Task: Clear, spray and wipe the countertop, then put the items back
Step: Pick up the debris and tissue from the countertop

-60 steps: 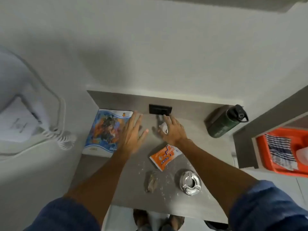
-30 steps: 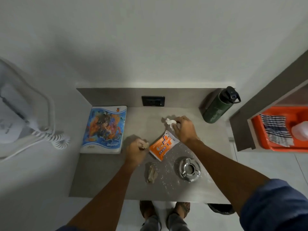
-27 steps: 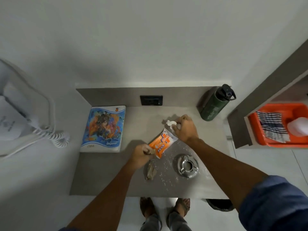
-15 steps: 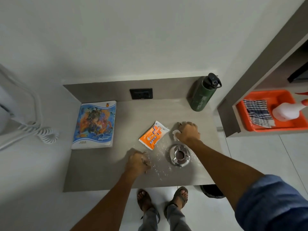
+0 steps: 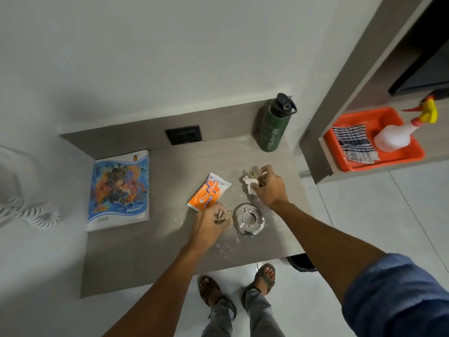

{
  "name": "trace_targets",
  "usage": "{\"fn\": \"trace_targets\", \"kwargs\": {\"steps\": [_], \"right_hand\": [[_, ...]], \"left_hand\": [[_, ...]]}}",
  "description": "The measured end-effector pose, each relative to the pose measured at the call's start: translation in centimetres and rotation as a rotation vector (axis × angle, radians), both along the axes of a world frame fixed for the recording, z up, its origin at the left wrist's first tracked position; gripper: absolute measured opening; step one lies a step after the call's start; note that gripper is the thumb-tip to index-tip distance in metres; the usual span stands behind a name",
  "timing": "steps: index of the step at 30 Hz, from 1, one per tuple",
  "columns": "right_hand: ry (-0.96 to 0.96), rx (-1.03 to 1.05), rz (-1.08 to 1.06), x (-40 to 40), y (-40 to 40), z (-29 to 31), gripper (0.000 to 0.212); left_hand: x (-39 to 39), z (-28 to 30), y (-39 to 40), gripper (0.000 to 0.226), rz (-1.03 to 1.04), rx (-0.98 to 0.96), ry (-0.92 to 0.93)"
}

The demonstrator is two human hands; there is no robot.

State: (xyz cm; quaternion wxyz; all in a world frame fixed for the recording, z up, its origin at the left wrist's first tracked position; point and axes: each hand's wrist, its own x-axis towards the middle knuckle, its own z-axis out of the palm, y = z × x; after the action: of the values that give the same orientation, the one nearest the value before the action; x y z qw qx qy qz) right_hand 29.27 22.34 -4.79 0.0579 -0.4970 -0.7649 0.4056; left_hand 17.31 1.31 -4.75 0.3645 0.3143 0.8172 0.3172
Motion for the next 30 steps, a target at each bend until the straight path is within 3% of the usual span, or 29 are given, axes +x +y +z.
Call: {"fn": "trace_targets", "kwargs": {"steps": [3, 7, 13, 17, 26, 30], "right_hand": [[0.094, -0.021, -0.045, 2.6, 1.4, 0.4, 0.054], [0.171, 0.022, -0.225, 7.6, 3.6, 0.1, 0.048], [0.292, 0.154, -0.489, 17.7, 4.2, -1.8, 0.038], [0.279, 0.144, -0.671, 24.6, 4.0, -3.8, 0.039], [0.122, -0.1, -0.871, 35.3, 1.9, -12.1, 0.039], [0.07, -0.2, -0.968, 37.5, 1.4, -17.2, 0.034]], "left_hand": [[1.4, 0.6, 3.8, 0.03, 0.006, 0.117, 0.02], [4.7, 0.2, 9.1, 0.045, -0.052, 0.169, 0.036], [12.1, -1.1, 15.3, 0.071, -0.134, 0.191, -0.145], [17.5, -2.8, 18.1, 0.056, -0.254, 0.183, -0.16], [29.7, -7.1, 21.8, 0.042, -0.386, 0.142, -0.209], [33.9, -10.8, 21.5, 0.042, -0.502, 0.06, -0.05]]}}
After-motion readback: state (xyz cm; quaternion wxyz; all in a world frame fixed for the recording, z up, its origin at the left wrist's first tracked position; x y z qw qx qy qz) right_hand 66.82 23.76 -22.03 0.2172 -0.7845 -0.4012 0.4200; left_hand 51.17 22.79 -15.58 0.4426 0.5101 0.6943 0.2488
